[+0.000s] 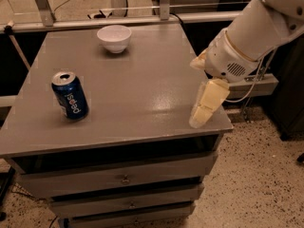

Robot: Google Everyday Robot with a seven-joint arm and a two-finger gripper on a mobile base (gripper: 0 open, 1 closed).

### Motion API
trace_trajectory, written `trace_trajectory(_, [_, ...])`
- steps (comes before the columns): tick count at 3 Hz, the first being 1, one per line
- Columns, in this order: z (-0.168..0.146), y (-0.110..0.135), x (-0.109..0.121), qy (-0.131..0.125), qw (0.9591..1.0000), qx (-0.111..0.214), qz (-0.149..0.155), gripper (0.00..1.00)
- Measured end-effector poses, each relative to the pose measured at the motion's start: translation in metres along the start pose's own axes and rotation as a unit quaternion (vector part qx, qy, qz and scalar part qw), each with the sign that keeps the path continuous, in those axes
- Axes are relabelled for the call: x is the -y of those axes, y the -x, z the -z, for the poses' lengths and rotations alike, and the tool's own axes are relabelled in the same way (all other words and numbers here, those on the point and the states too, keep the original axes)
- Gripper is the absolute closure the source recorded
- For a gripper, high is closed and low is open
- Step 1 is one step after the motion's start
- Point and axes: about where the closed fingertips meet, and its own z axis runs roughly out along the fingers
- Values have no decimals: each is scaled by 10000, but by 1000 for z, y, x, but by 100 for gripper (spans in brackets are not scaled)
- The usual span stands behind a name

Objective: Knock pepsi can over

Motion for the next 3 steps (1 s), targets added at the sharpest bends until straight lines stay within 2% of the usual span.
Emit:
trace_trajectory(1, [-24, 30, 15, -36, 9970, 775, -12, 0])
trace_trajectory(2, [-50, 73, 26, 49, 9851, 1721, -18, 0])
trace_trajectory(3, [-71, 122, 30, 380, 9678, 2472, 295, 0])
